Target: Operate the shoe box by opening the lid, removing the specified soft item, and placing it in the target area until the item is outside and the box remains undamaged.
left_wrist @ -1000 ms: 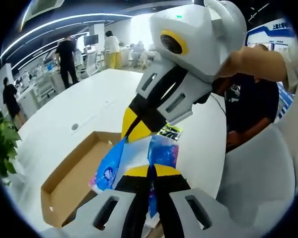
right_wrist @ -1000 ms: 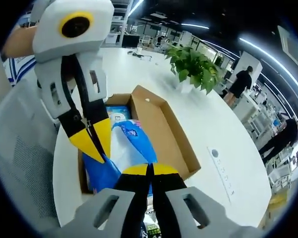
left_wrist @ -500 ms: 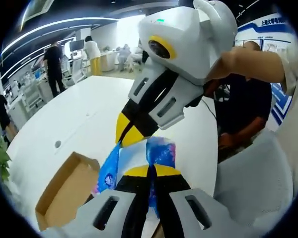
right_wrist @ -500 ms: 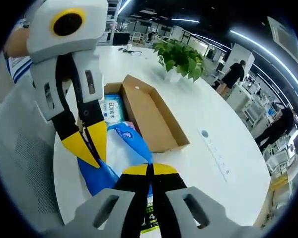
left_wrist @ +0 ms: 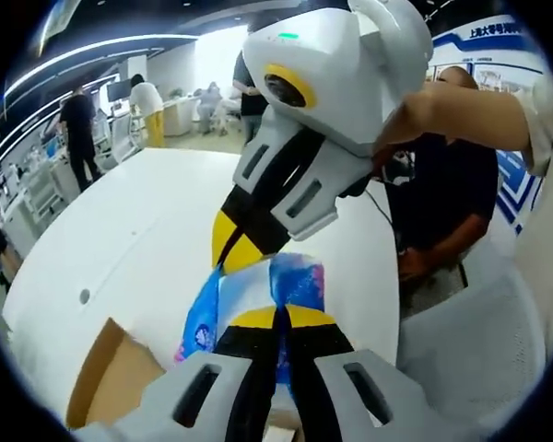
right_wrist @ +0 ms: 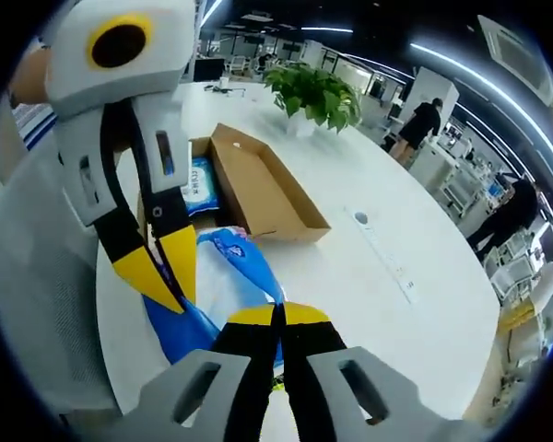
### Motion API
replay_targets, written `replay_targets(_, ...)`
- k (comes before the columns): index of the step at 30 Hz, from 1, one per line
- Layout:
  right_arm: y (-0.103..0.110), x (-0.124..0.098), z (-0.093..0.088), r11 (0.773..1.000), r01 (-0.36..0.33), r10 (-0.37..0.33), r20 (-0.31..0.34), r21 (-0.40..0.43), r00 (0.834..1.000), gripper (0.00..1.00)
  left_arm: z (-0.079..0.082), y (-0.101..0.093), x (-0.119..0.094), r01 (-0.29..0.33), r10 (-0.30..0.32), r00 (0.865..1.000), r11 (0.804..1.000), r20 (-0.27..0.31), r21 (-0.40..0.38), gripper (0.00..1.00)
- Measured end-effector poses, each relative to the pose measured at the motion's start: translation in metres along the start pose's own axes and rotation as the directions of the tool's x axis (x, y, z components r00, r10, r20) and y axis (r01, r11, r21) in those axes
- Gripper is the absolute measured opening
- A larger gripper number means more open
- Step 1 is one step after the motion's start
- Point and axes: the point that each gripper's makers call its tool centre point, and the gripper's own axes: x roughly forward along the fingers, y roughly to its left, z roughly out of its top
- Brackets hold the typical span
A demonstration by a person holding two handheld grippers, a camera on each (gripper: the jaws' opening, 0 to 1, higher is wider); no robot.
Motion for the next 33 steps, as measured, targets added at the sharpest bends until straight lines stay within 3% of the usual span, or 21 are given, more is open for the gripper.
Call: replay_targets(33,-0.036,-0.024,-0.101,0.997,-0.019,0.026,-0.083,0.08,0.996,0.0,0.03,-0.025,0.097,0.108,-0.107,0.994,0.994,-0.031,0.007,0.0)
